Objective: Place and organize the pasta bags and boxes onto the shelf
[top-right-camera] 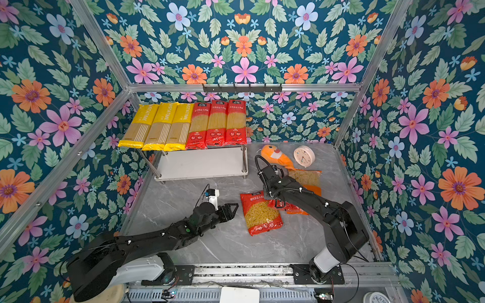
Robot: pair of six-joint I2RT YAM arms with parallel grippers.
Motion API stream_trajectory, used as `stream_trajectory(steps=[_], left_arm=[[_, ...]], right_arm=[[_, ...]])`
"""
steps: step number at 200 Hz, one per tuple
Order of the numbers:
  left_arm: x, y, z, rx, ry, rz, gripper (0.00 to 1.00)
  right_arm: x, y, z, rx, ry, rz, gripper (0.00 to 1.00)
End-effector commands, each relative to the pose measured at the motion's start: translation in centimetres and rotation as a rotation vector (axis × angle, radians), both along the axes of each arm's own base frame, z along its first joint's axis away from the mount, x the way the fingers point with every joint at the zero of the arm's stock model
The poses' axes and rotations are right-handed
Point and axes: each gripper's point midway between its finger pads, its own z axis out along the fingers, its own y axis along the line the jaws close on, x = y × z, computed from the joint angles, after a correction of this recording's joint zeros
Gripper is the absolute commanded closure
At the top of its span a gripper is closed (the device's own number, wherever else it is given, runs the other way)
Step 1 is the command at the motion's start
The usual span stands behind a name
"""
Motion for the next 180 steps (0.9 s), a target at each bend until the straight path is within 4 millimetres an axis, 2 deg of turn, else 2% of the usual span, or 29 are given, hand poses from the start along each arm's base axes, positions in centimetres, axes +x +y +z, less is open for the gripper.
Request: stream_trajectory(steps=[1,31,44,65,69,91,104,118,137,141,145,175,180], left_arm=[[0.3,0.5,0.2,-0.005,-0.010,0.016,0.25],[1.0,2.9,0.3,-0.072,0.019,0.064,0.24],[1.4,4.3,0.5,-0.111,0.021,0.083,0.24],[1.7,6.4,0.7,-0.137,0.016,0.133,0.24],[1.7,6.7,0.7,-0.139,0.016,0.141,0.24],[1.5,7.8,0.3,-0.104,0.027,0.164,0.23],[1.3,8.2,0.1,-0.086,0.035,0.169,0.23],[1.3,8.6,-0.1,-0.070,0.040,0.180,0.22],[1.3,8.9,-0.1,-0.064,0.039,0.189,0.20],[1.4,8.8,0.0,-0.064,0.036,0.186,0.21],[1.4,8.7,0.1,-0.065,0.035,0.181,0.20],[1.5,7.6,0.9,-0.081,0.023,0.132,0.21],[1.6,7.3,0.9,-0.081,0.026,0.119,0.21]], right_arm=[[-1.9,2.4,0.7,0.127,0.034,0.024,1.00],[-6.0,9.3,1.3,0.238,0.039,0.109,1.00],[-7.3,12.6,0.7,0.282,0.057,0.135,1.00],[-7.5,16.5,-0.7,0.301,0.067,0.161,1.00],[-7.5,17.0,-2.0,0.287,0.096,0.161,1.00],[-7.3,19.1,-2.5,0.326,0.124,0.199,1.00],[-7.6,19.8,-2.2,0.348,0.139,0.233,1.00],[-8.0,20.4,-1.3,0.380,0.144,0.299,0.89],[-8.6,19.9,0.7,0.410,0.137,0.369,0.70],[-8.7,19.6,1.9,0.429,0.120,0.377,0.68],[-8.7,19.1,2.3,0.436,0.116,0.374,0.66],[-7.7,14.0,3.9,0.538,0.113,0.276,0.61],[-7.4,12.8,3.6,0.547,0.113,0.248,0.61]])
